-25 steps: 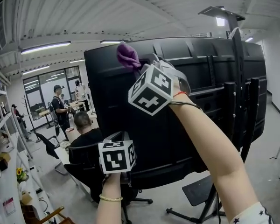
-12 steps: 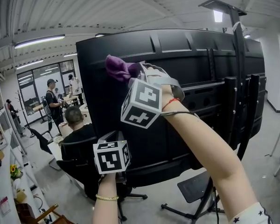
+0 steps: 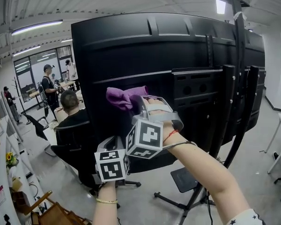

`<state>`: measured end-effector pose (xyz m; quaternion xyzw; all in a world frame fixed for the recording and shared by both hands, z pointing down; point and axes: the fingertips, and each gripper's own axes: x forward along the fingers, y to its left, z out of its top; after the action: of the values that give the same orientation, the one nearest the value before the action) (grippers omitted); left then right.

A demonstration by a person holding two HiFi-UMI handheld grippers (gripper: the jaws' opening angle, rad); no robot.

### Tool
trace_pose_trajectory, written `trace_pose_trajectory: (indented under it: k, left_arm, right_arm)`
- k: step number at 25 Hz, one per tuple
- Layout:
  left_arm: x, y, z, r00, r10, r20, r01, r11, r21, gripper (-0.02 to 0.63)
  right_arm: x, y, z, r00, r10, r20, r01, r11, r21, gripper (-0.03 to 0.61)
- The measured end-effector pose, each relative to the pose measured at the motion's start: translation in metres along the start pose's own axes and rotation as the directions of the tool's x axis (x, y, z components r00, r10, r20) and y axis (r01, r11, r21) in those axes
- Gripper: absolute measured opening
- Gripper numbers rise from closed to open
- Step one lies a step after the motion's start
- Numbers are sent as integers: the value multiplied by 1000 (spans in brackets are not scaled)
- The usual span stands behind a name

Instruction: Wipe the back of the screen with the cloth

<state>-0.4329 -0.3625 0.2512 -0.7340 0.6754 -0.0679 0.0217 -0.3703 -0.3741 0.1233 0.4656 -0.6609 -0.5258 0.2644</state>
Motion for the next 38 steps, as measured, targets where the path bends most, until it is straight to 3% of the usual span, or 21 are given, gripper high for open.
trace_pose_trajectory:
  k: [9, 18, 23, 31, 38]
  left_arm:
    - [-14, -14, -70, 999, 23, -37, -23, 1000, 22, 8]
    - [-24, -23, -141, 994, 5, -108, -8, 1000, -23, 8]
    - [-28, -30, -171, 988, -10, -153, 4, 999, -37, 8]
    - [-39, -44, -203, 980, -43, -192, 31, 998, -63, 8]
    - [-37, -56, -212, 974, -86, -207, 79, 996, -42, 8]
  right_arm:
    - [-24, 118, -52, 988, 141, -59, -136, 988, 75, 71]
    - [-57, 235, -93, 946, 300, -122, -285, 950, 130, 71]
    - [-81, 266, -94, 951, 287, -117, -273, 954, 120, 71]
    - [-110, 338, -113, 896, 406, -177, -379, 910, 172, 71]
    - [-120, 344, -121, 895, 404, -189, -349, 897, 270, 71]
